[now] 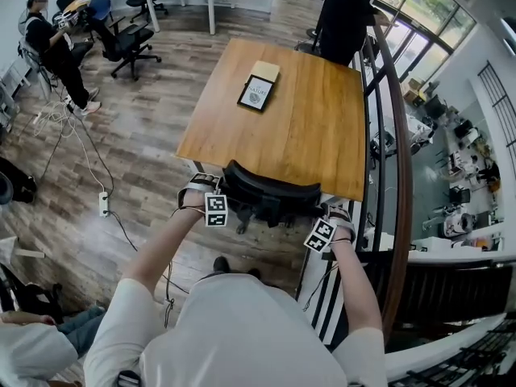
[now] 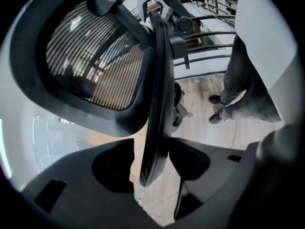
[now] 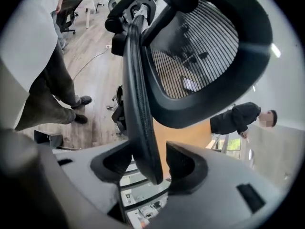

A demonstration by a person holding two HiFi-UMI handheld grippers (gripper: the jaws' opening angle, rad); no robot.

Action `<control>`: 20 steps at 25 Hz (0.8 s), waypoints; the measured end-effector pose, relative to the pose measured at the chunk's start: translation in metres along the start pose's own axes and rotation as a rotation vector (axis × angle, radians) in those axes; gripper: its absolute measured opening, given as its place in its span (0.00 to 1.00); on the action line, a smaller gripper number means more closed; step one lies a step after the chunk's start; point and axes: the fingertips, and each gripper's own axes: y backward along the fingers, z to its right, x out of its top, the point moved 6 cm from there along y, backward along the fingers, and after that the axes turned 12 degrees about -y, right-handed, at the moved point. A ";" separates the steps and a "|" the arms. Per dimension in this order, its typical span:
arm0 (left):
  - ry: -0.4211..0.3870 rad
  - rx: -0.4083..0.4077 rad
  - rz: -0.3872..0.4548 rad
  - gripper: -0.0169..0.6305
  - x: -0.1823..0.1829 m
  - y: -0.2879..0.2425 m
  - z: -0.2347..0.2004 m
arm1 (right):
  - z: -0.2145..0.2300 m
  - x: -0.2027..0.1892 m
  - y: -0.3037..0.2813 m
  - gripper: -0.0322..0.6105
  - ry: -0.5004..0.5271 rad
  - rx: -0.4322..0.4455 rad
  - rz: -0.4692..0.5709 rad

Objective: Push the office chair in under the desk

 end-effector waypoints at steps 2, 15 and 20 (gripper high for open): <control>0.007 -0.002 0.013 0.36 0.001 0.010 -0.001 | 0.000 0.004 0.011 0.37 -0.005 0.011 0.018; 0.313 0.037 0.230 0.34 0.007 0.092 -0.027 | 0.035 0.034 0.106 0.37 -0.402 0.114 0.314; 0.563 0.117 0.402 0.28 0.012 0.138 -0.055 | 0.059 0.049 0.146 0.34 -0.677 0.117 0.531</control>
